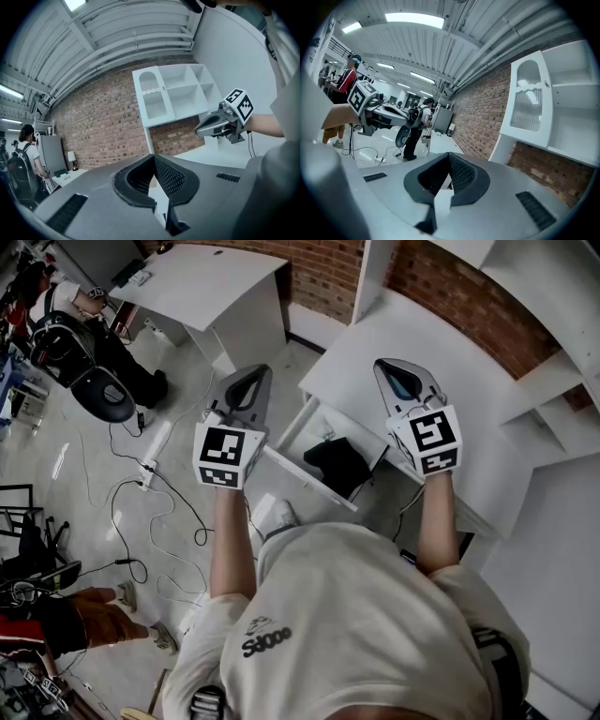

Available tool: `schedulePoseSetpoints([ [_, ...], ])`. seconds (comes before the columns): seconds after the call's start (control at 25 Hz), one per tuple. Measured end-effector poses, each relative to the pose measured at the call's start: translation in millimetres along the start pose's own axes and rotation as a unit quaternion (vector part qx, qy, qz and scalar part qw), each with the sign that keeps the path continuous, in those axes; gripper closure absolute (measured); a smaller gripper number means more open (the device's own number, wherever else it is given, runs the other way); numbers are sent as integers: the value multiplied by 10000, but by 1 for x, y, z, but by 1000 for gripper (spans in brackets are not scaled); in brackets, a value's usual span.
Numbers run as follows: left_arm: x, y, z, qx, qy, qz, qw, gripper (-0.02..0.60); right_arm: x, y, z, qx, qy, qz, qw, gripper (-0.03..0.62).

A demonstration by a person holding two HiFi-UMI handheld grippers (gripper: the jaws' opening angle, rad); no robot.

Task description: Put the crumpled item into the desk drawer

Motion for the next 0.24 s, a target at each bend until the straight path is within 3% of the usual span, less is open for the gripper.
schedulePoseSetpoints([
  [0.24, -11, 0, -3, -49, -60, 13, 10000, 563, -4, 12, 1, -43, -2, 91, 9999, 588],
])
Point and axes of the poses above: the fingertips, and each gripper's own axes: y forward along the fingers, x to its right, z out of its top, the point moved 2 cm from there along -y, backward along the fingers, and after that the axes turned 1 degree about x, right-handed, at the moved point
